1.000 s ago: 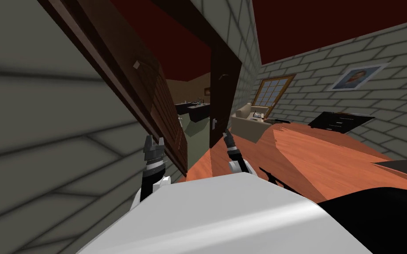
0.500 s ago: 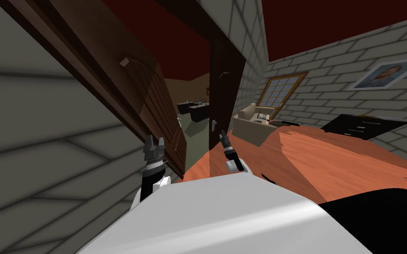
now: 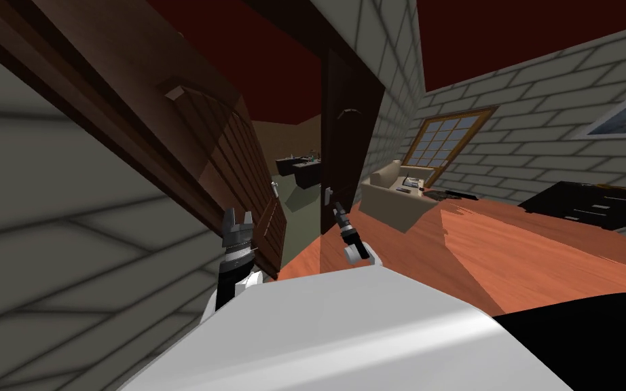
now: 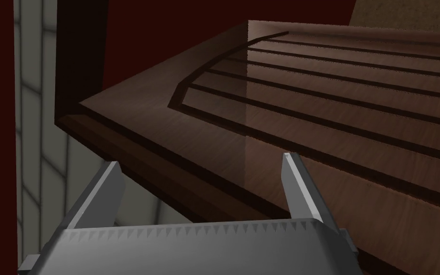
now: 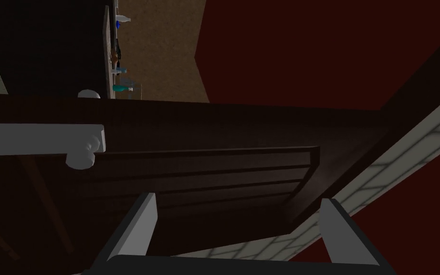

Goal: Push the door open

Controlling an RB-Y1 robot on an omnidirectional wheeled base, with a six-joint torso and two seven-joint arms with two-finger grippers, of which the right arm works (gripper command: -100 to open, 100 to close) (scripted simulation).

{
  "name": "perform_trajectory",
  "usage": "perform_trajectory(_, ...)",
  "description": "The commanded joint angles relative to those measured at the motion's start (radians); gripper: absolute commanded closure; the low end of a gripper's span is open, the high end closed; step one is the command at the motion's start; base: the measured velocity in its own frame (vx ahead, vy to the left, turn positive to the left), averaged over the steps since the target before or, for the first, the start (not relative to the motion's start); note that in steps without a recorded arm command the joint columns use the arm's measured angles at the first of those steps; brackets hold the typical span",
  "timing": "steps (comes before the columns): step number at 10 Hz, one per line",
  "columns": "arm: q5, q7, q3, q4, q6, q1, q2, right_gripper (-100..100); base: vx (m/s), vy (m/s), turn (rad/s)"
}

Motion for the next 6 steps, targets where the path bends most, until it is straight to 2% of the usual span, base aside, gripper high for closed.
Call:
perform_trajectory(1, -0.002, -0.012, 0.015, 0.040, 0.016, -0.025, 0.000, -100, 0.106, -0.148, 0.071)
perform_trajectory(3, -0.004, -0.021, 0.026, 0.069, 0.025, -0.043, -0.001, -100, 0.075, -0.142, 0.078)
perform_trajectory(4, -0.006, -0.029, 0.036, 0.097, 0.035, -0.060, -0.002, -100, 0.066, -0.164, 0.112)
perform_trajectory(6, -0.008, -0.038, 0.046, 0.126, 0.044, -0.077, -0.003, -100, 0.097, -0.182, 0.105)
